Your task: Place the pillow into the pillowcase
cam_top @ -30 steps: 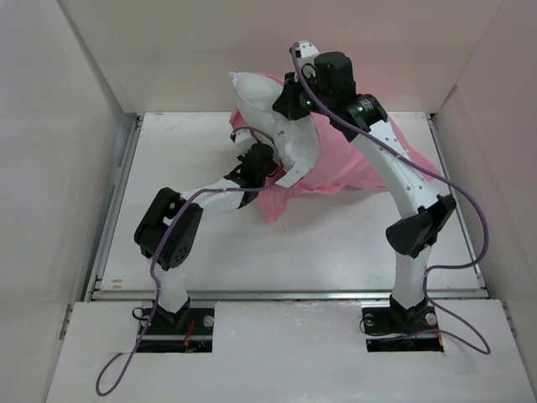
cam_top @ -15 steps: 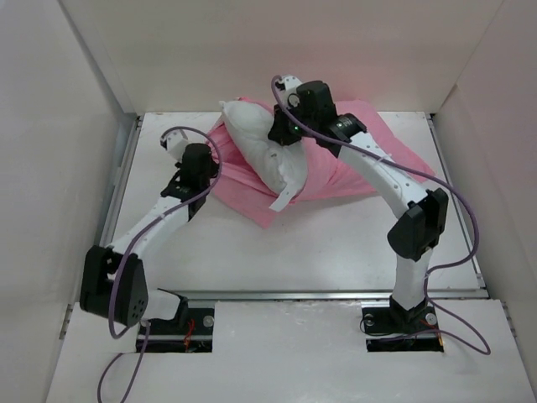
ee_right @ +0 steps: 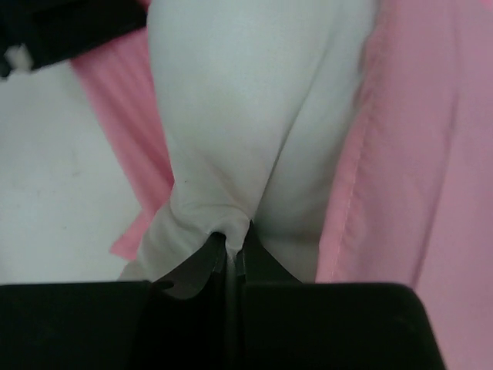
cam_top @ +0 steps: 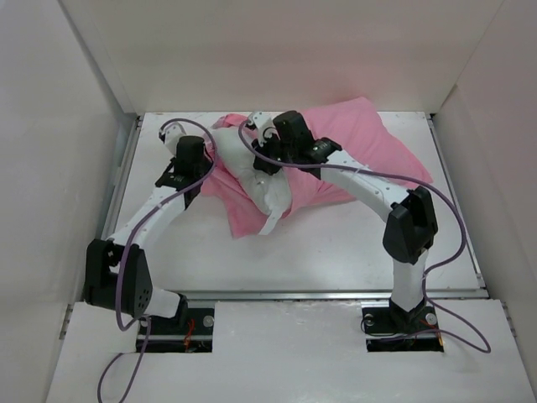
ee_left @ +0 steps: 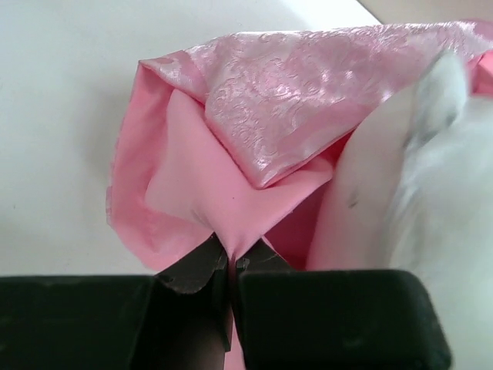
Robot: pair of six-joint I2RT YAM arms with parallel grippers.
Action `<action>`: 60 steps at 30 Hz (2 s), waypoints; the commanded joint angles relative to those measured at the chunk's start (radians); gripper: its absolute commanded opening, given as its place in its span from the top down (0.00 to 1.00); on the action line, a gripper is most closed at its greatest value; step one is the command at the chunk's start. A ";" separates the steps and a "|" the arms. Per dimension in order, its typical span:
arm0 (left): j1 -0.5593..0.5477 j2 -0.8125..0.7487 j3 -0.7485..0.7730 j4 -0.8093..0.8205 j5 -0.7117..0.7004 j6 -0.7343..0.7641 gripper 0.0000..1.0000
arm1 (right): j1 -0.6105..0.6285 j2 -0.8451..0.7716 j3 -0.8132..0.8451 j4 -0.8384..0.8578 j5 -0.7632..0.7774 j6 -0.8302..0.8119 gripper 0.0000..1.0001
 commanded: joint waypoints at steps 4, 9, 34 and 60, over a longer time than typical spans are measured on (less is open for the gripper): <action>0.135 0.087 0.221 0.028 -0.161 0.059 1.00 | 0.008 -0.030 -0.192 -0.129 -0.041 -0.147 1.00; 0.173 0.128 0.378 -0.043 -0.170 0.093 1.00 | 0.019 0.028 -0.173 -0.166 0.051 -0.083 1.00; 0.155 -0.378 0.098 0.000 0.136 0.085 1.00 | 0.030 0.363 0.365 -0.232 0.213 0.235 0.93; 0.155 -0.323 -0.061 -0.072 0.100 0.000 0.00 | 0.248 -0.110 -0.039 -0.186 -0.004 -0.340 0.12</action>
